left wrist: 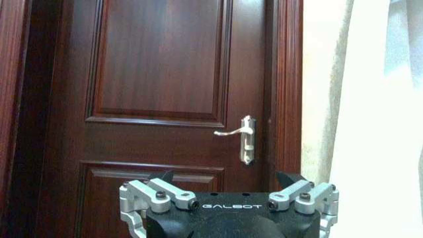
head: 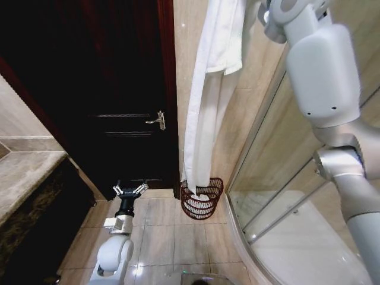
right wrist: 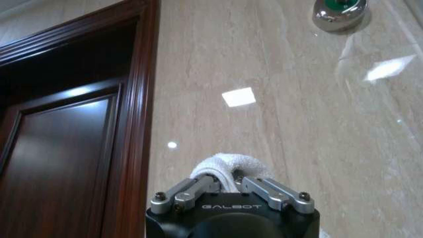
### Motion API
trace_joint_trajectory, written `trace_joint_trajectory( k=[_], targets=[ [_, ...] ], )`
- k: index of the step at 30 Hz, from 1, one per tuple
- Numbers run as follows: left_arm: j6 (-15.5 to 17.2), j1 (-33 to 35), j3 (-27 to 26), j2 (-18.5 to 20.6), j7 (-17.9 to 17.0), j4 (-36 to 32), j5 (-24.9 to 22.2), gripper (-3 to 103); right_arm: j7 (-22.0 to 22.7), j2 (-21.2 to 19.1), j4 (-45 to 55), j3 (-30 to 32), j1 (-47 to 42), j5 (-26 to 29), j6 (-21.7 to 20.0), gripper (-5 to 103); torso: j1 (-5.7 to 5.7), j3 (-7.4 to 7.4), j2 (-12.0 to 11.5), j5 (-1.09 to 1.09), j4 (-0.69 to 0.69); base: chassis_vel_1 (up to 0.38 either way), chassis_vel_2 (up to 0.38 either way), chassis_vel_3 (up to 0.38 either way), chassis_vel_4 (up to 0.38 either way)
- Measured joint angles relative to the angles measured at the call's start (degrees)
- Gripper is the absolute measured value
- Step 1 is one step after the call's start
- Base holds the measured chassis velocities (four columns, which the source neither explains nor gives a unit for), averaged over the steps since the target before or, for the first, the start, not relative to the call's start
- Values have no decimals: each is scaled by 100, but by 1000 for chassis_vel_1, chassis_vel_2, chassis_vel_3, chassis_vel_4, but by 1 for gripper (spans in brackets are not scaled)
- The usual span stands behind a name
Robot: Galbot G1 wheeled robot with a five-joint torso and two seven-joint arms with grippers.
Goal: Discard the used towel into the hamper.
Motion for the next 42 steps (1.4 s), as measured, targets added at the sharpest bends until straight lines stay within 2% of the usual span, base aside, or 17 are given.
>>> trace_joint_trajectory(
  k=[16, 27, 42],
  targets=[
    [-7, 2, 48, -29, 16, -35, 29, 100, -10, -74, 200, -88, -476, -15, 6, 7, 2, 0, 0, -1, 1, 0, 0, 0, 0],
    [-101, -19, 5, -64, 47, 66, 73, 100, 71, -359, 966, -147, -1605, -190, 44, 7, 2, 1, 1, 0, 1, 0, 0, 0, 0],
    [-225, -78, 10, -94, 41, 149, 9, 100, 162, -532, 1595, 62, -3174, -324, 154, 7, 2, 1, 1, 0, 1, 0, 0, 0, 0]
  ],
)
